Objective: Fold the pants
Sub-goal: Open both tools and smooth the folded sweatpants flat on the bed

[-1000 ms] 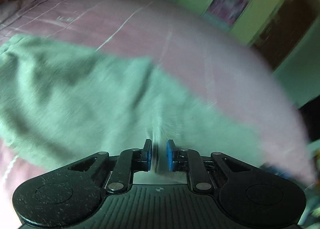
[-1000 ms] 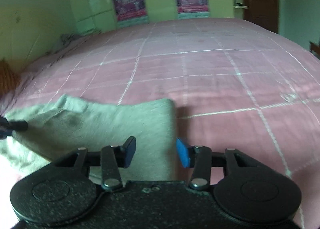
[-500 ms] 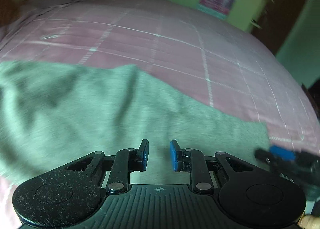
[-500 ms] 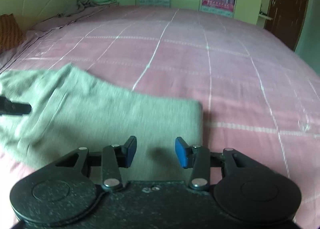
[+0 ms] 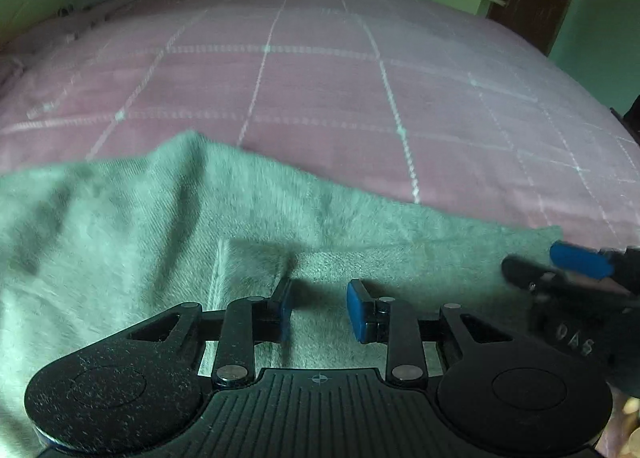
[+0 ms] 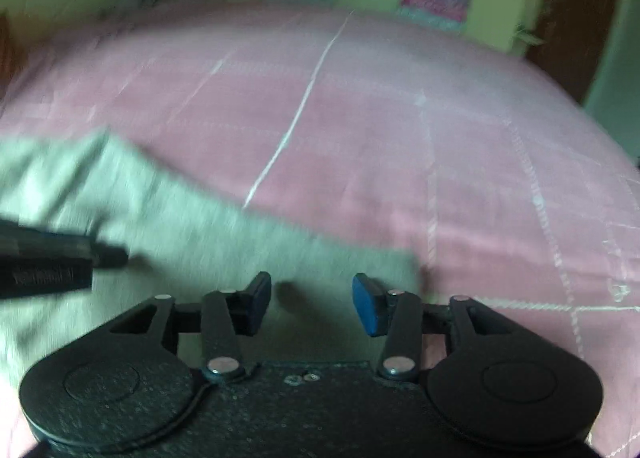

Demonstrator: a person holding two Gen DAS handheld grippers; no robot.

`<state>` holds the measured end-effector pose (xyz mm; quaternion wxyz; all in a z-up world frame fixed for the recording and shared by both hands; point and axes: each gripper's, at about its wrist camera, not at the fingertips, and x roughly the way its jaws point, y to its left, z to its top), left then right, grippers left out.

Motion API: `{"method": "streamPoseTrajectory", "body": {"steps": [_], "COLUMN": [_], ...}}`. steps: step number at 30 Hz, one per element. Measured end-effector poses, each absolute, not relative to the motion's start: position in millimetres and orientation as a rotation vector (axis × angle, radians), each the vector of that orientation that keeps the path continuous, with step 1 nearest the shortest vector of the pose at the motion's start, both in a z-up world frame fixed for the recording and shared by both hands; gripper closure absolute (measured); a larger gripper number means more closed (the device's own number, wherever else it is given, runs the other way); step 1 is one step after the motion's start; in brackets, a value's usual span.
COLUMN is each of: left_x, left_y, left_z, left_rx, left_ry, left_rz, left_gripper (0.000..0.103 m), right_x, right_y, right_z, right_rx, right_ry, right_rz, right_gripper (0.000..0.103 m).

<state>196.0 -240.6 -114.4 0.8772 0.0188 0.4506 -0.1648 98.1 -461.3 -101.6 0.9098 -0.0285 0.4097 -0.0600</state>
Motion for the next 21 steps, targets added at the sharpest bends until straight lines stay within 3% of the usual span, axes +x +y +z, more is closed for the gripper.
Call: {"method": "streamPoseTrajectory", "body": {"steps": [3, 11, 21], "left_x": [192.9, 158.5, 96.1], "left_y": [-249.3, -235.8, -209.8], "left_z": [-119.5, -119.4, -116.0], "left_rx": [0.110, 0.090, 0.051], "left_ry": [0.914, 0.908, 0.893], "left_rz": [-0.343, -0.356, -0.393], "left_gripper": [0.073, 0.072, 0.072], "right_x": [109.7, 103.0, 29.6], "right_y": [-462.7, -455.6, -431.1], "right_z": [-124.9, -118.4, -116.6], "right_rx": [-0.061, -0.086, -0.127], "right_ry": [0.948, 0.964, 0.888], "right_rz": [-0.105, -0.111, -0.074], "right_gripper": [0.052, 0.052, 0.052]}}
